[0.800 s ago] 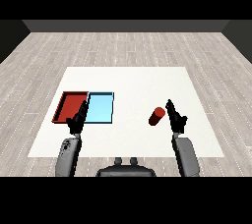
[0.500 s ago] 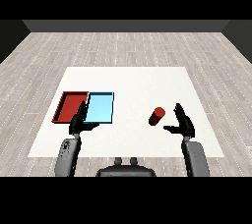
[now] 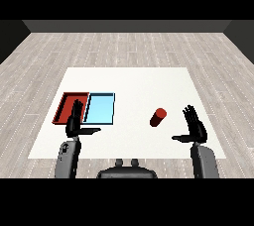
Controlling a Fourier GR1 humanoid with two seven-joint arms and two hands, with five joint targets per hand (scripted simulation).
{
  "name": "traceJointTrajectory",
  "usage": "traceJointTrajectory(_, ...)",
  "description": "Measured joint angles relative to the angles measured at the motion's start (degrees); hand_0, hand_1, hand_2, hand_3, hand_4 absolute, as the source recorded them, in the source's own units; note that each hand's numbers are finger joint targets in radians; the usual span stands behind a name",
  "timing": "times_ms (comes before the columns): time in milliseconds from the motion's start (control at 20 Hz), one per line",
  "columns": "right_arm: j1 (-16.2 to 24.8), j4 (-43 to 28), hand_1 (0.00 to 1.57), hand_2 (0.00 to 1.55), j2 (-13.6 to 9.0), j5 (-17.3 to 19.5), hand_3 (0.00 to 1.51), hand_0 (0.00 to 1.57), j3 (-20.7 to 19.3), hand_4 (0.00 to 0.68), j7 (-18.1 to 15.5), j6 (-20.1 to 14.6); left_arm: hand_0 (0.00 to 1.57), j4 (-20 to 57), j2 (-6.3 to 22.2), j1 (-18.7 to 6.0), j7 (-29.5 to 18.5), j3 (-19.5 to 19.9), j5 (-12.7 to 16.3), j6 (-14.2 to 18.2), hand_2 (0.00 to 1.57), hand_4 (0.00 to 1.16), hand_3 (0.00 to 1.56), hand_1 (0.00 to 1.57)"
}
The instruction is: Pick the red can and put it in the red box
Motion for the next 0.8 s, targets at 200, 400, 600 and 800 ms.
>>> traceJointTrajectory(200,0.7,-0.7,0.00,0.00,0.3,-0.5,0.00,0.00,-1.1,0.000,-0.1,1.5,0.00,2.6,-0.3,-0.8,-3.2,0.1,0.0,-0.3,0.00,0.00,0.00,0.00)
traceJointTrajectory(400,-0.3,0.4,0.00,0.00,0.8,0.3,0.00,0.00,-2.0,0.000,-0.6,1.9,0.00,1.2,0.0,0.4,-3.7,0.4,0.6,-1.0,0.00,0.00,0.00,0.00)
traceJointTrajectory(600,-2.0,3.8,0.00,0.00,0.9,0.8,0.00,0.00,-3.0,0.000,-2.0,2.6,0.00,1.7,-0.2,0.0,-3.9,0.1,0.3,-0.6,0.00,0.00,0.00,0.00)
traceJointTrajectory(800,-3.9,6.1,0.00,0.00,1.5,1.3,0.00,0.00,-3.0,0.000,-2.4,2.5,0.00,3.1,0.4,-1.0,-4.4,0.8,0.6,-1.2,0.00,0.00,0.00,0.00)
